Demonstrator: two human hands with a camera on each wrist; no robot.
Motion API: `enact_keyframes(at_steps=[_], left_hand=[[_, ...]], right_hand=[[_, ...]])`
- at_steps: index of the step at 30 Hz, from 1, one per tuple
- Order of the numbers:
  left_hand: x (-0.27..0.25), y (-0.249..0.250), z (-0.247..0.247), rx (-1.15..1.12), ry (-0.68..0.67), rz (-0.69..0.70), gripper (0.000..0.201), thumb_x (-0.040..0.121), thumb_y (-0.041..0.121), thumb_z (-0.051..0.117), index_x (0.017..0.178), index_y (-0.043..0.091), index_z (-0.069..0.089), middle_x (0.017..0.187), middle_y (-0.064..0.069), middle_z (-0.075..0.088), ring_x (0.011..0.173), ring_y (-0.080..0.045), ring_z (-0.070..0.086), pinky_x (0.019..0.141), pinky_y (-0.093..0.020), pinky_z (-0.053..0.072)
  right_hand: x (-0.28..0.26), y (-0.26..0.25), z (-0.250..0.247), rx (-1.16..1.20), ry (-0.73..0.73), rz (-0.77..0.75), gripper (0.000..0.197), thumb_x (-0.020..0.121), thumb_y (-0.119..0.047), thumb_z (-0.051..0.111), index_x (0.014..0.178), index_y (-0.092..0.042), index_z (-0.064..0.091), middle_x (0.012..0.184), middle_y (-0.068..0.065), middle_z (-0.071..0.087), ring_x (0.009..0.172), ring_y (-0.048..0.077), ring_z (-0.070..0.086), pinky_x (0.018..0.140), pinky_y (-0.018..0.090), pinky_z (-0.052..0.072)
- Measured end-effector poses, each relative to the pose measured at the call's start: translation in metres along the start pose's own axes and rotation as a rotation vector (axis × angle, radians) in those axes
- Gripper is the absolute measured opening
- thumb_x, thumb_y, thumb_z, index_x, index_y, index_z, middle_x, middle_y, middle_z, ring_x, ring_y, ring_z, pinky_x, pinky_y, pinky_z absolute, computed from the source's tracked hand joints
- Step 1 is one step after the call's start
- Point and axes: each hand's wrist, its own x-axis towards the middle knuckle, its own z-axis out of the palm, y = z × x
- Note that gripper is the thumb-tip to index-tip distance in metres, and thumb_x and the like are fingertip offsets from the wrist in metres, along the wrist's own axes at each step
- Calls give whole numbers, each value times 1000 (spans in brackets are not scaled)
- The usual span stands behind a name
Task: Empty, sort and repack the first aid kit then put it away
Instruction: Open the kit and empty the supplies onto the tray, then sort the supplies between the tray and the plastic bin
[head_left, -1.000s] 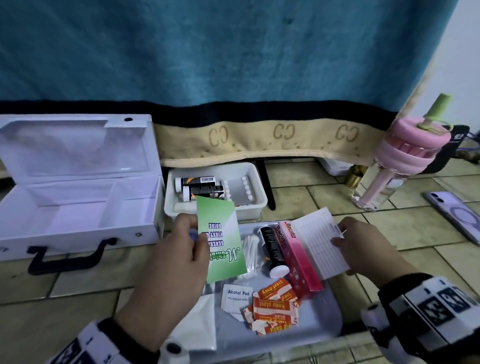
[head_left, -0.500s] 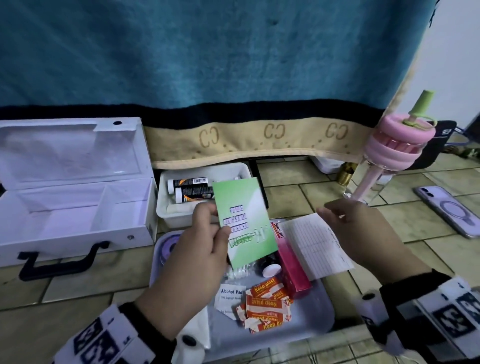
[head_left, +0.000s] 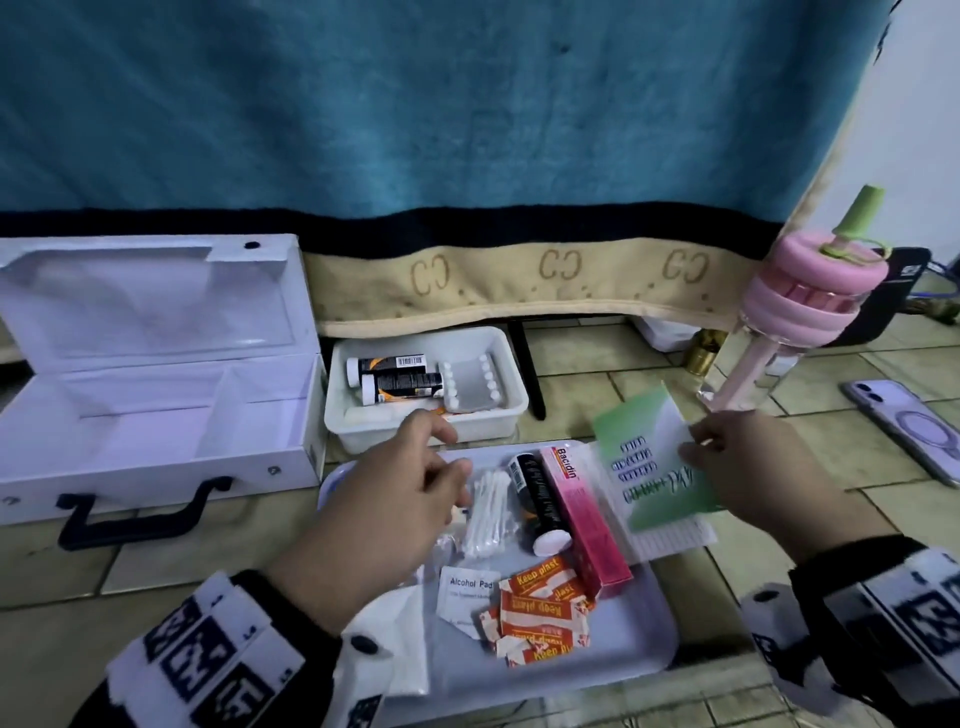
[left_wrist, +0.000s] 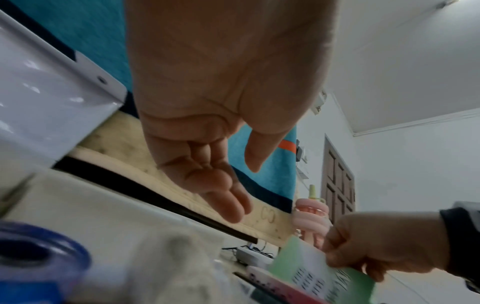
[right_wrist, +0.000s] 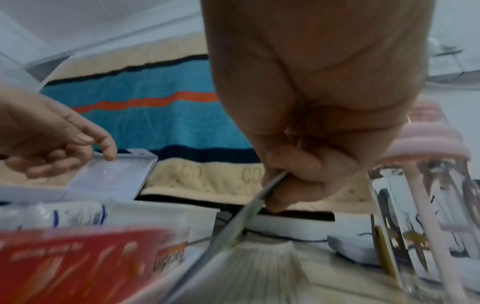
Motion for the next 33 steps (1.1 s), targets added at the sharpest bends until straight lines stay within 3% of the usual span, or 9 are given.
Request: enact_keyframes(at_steps=[3, 9, 13, 16, 20, 23, 25, 28, 33], left_hand=[[2, -10, -16, 6, 35, -49, 10, 93, 26, 54, 99, 30, 46, 77, 3, 70, 71, -20, 66, 68, -39, 52], [14, -27, -61, 131, 156, -48, 11, 88, 21, 61, 96, 24, 52, 75, 2, 67, 73, -15, 63, 67, -28, 45], [24, -46, -97, 356, 191, -29, 13, 82, 25, 69, 90, 24, 58, 86, 9, 61, 75, -8, 58, 65, -24, 42], [30, -63, -117, 515, 82, -92, 11, 80, 26, 72, 85, 26, 62, 91, 6, 58, 75, -5, 57, 59, -17, 39], [33, -75, -123, 492, 16, -126, 15, 81, 22, 71, 67, 24, 65, 73, 7, 64, 66, -5, 57, 56, -20, 40], [36, -82, -123, 497, 12, -141, 24, 82, 25, 70, 60, 30, 59, 67, 10, 59, 65, -3, 53, 59, -22, 38], [38, -85, -122, 513, 15, -165, 26, 82, 28, 69, 59, 31, 57, 64, 13, 56, 66, -5, 53, 65, -26, 42], [40, -88, -123, 527, 7, -182, 25, 82, 31, 68, 59, 31, 58, 66, 14, 57, 69, -8, 56, 73, -29, 48], [42, -89, -125, 509, -7, -204, 22, 80, 33, 70, 60, 29, 61, 68, 11, 60, 71, -12, 60, 74, -31, 50]], right_hand=[[5, -4, 19, -106, -113, 4, 13, 84, -22, 65, 87, -11, 71, 93, 13, 69, 90, 30, 61, 66, 25, 32], [12, -22, 28, -260, -214, 44, 37, 83, -35, 66, 57, -13, 51, 58, 4, 50, 74, 27, 57, 62, 25, 35], [17, -50, 1, -370, -175, -29, 45, 82, -51, 62, 93, -8, 68, 95, 11, 68, 93, 30, 62, 78, 32, 50], [25, -97, -17, -381, -160, -214, 45, 86, -47, 58, 114, -13, 64, 109, 9, 68, 105, 26, 60, 85, 29, 46], [44, -163, -3, -350, -322, -552, 38, 91, -36, 54, 128, -25, 52, 123, 0, 59, 113, 19, 53, 82, 22, 35], [61, -196, 31, -460, -445, -654, 34, 93, -27, 48, 127, -33, 52, 126, 1, 51, 115, 22, 51, 97, 30, 41], [68, -211, 52, -535, -484, -718, 30, 92, -24, 49, 118, -35, 60, 119, -1, 51, 110, 24, 54, 92, 37, 46], [71, -223, 71, -629, -499, -746, 27, 94, -21, 48, 112, -33, 64, 113, 1, 46, 102, 26, 56, 75, 27, 39], [72, -228, 84, -636, -485, -750, 27, 88, -16, 54, 109, -25, 69, 101, 0, 53, 93, 24, 60, 70, 25, 39]])
